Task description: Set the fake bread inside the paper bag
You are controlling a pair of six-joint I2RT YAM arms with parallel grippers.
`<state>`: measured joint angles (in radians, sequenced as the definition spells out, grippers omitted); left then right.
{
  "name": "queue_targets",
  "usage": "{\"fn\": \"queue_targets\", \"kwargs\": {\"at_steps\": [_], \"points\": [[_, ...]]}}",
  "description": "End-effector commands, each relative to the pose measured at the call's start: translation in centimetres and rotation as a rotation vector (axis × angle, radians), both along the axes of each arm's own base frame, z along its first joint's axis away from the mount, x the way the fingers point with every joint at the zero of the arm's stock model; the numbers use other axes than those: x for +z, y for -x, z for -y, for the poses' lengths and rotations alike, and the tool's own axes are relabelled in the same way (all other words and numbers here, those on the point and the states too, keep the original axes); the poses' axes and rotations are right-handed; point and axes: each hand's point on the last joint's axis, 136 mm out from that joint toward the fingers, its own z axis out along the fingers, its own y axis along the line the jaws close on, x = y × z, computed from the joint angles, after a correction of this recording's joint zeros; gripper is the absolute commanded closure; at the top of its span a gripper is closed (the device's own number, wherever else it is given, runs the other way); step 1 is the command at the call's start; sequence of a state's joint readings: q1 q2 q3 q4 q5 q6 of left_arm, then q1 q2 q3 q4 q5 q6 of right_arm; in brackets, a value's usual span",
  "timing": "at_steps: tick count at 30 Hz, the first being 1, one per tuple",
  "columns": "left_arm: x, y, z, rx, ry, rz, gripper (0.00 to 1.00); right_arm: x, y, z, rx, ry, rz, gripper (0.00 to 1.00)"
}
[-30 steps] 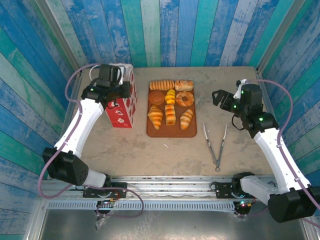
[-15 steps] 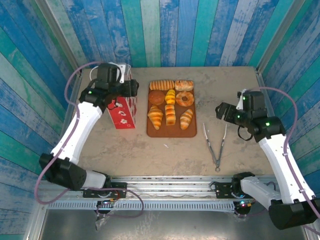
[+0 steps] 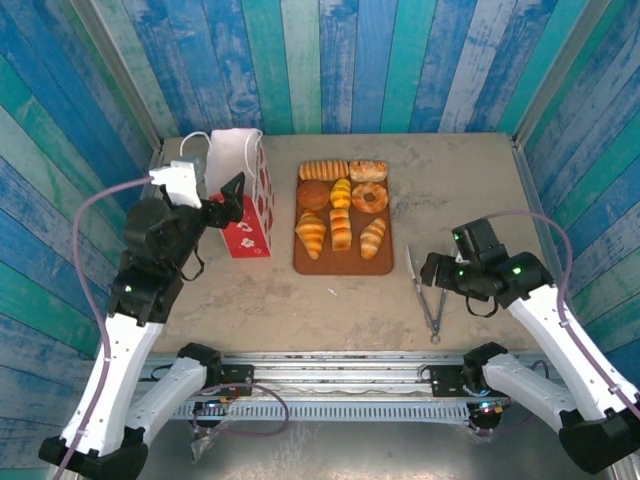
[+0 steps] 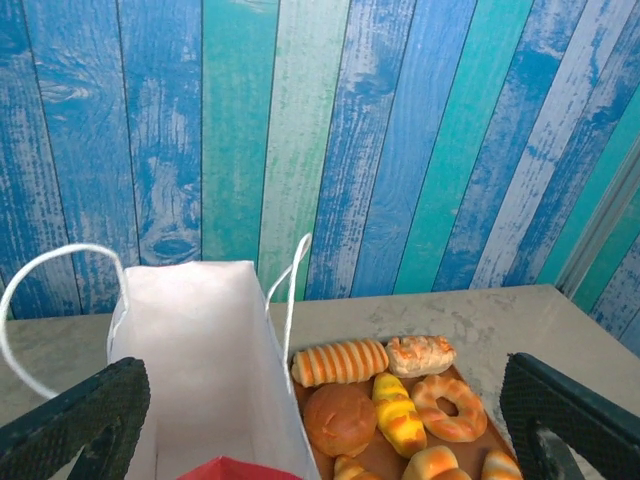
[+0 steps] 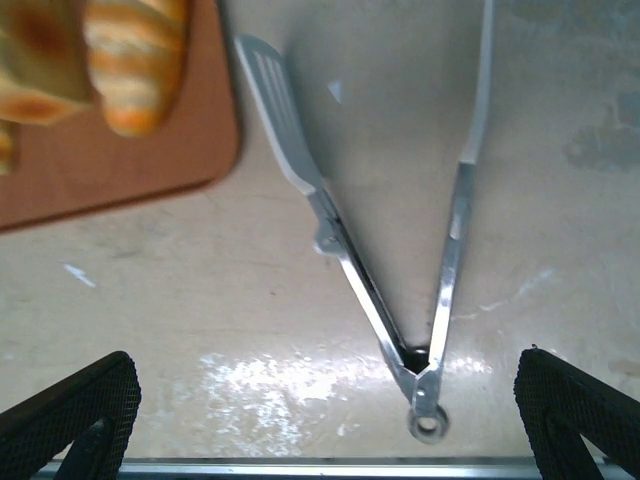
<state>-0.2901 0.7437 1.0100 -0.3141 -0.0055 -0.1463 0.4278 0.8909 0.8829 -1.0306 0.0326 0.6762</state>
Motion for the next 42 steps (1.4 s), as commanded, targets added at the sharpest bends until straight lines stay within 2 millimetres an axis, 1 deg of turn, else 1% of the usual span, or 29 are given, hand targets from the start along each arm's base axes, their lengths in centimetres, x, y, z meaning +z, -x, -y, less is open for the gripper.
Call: {"fn": "queue_targets", "kwargs": {"at_steps": [1, 6, 8, 11, 16, 20, 25, 27, 29, 34, 38, 42], "points": [[0.0, 0.5, -0.9, 0.043, 0.014, 0.051, 0.06, -1.7, 0.4, 1.3, -0.069, 0.093, -0.033, 0.0], [0.2, 1.7, -2.8, 0.13, 0.033, 0.105, 0.06, -5.0, 0.2, -0.3, -0.039, 0.088, -0.079, 0.0], [0.3, 2.1, -3.6, 0.167, 0.038, 0.125, 0.06, -6.1, 0.3, -0.5, -0.045, 0.088, -0.094, 0.0], [0.6, 2.6, -4.4, 0.206, 0.045, 0.157, 0.06, -7.8, 0.7, -0.3, -0.075, 0.085, -0.112, 0.0], [0.4, 2.5, -4.7, 0.226, 0.042, 0.162, 0.06, -10.0, 1.3, 0.4, -0.115, 0.098, -0.13, 0.0], [0.3, 1.9, -4.8, 0.239, 0.045, 0.148, 0.06, -11.6, 1.3, -0.2, -0.103, 0.086, -0.156, 0.0], [0.2, 1.4, -4.8, 0.249, 0.073, 0.145, 0.06, -12.6, 0.4, -0.4, -0.102, 0.099, -0.154, 0.0], [0.4, 1.2, -4.7, 0.246, 0.08, 0.147, 0.06, -12.8, 0.0, -0.3, -0.104, 0.117, -0.146, 0.04], [0.5, 1.1, -4.7, 0.246, 0.079, 0.146, 0.06, -13.1, -0.1, 0.1, -0.113, 0.14, -0.146, 0.05], [0.7, 0.9, -4.6, 0.245, 0.08, 0.143, 0.06, -14.1, 0.2, 0.9, -0.145, 0.182, -0.161, 0.1], [0.7, 1.0, -4.7, 0.248, 0.081, 0.14, 0.06, -14.5, -0.3, 0.6, -0.118, 0.19, -0.157, 0.13], [0.7, 0.9, -4.7, 0.249, 0.076, 0.134, 0.06, -15.1, -0.2, 0.3, -0.1, 0.186, -0.178, 0.19]]}}
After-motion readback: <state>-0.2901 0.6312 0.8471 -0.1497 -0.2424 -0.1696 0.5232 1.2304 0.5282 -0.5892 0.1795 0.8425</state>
